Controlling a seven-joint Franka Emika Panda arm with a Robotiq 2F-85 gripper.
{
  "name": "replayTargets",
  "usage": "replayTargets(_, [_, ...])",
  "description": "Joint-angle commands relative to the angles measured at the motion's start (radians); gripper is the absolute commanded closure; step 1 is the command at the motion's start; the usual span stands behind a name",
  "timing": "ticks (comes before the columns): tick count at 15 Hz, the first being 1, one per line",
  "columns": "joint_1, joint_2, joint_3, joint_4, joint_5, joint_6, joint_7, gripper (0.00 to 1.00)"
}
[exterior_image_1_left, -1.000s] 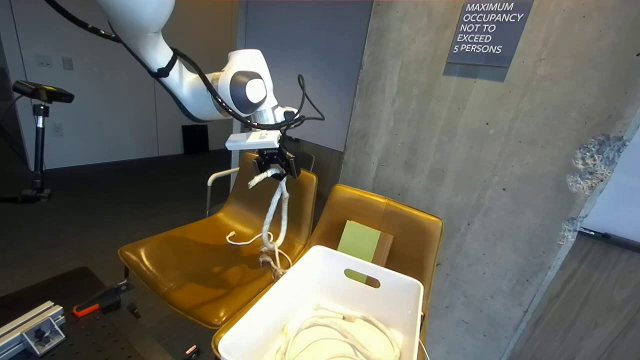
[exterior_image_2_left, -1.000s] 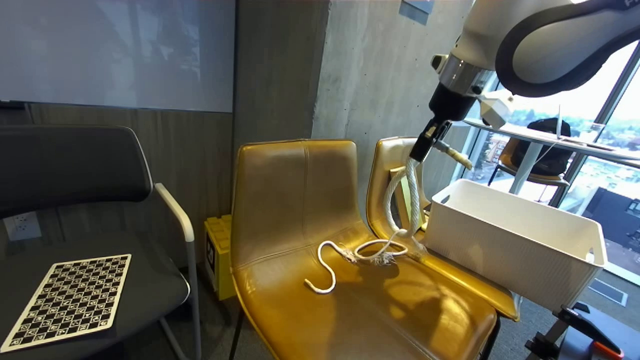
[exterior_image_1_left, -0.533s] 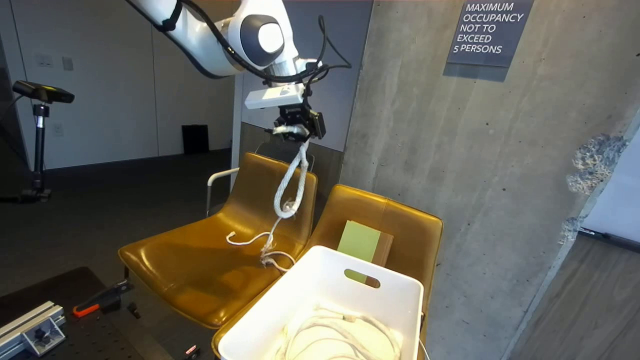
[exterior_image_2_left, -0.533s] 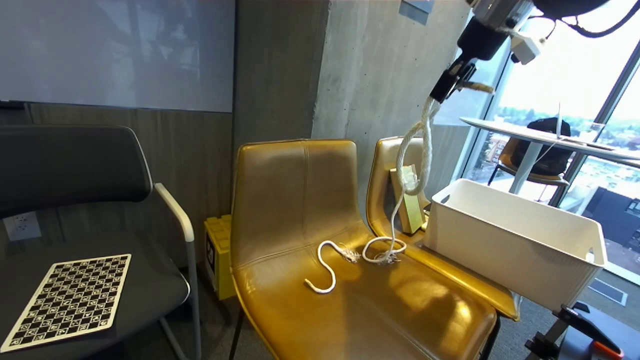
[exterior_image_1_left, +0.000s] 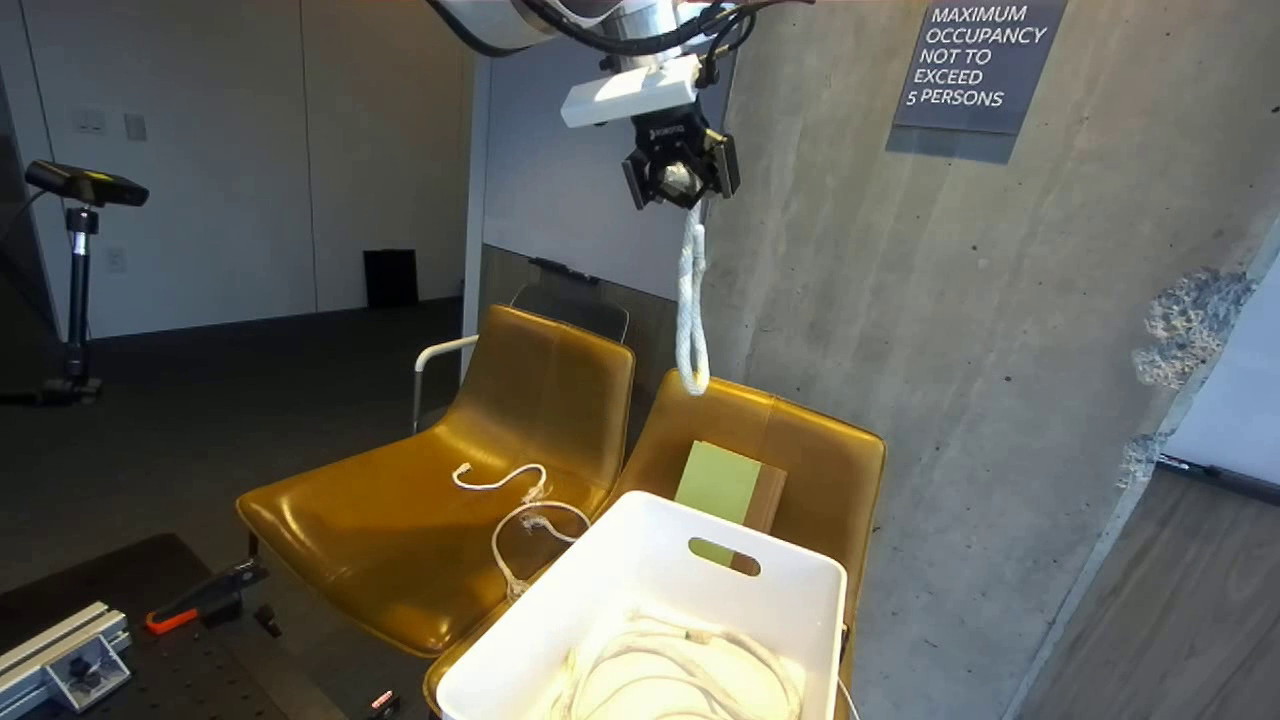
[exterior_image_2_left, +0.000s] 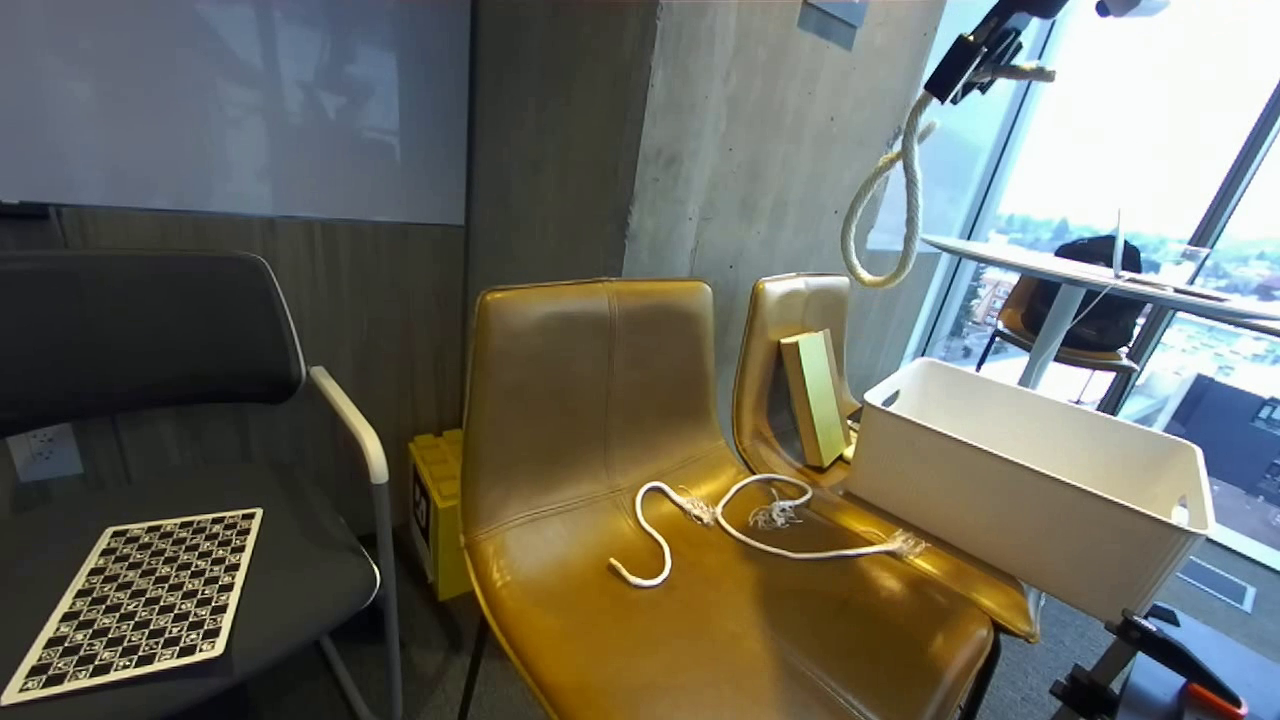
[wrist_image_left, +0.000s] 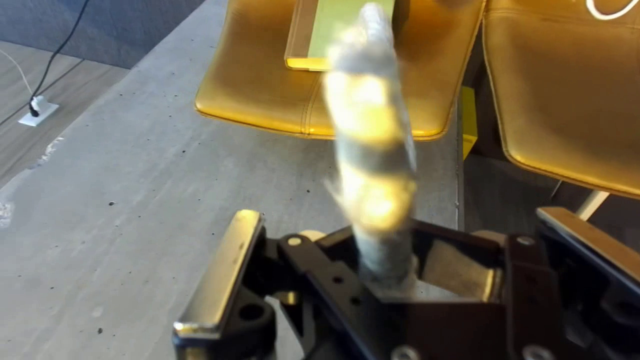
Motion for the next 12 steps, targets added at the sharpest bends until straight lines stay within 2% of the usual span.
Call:
replayTargets(1, [-0.035,0.046,-0.006,0.061,0.012,-0.017,-0.032,1.0])
replayTargets(12, [-0.171,0.2,-0.077,0.019,-0.02,0.022,-0.104,1.0])
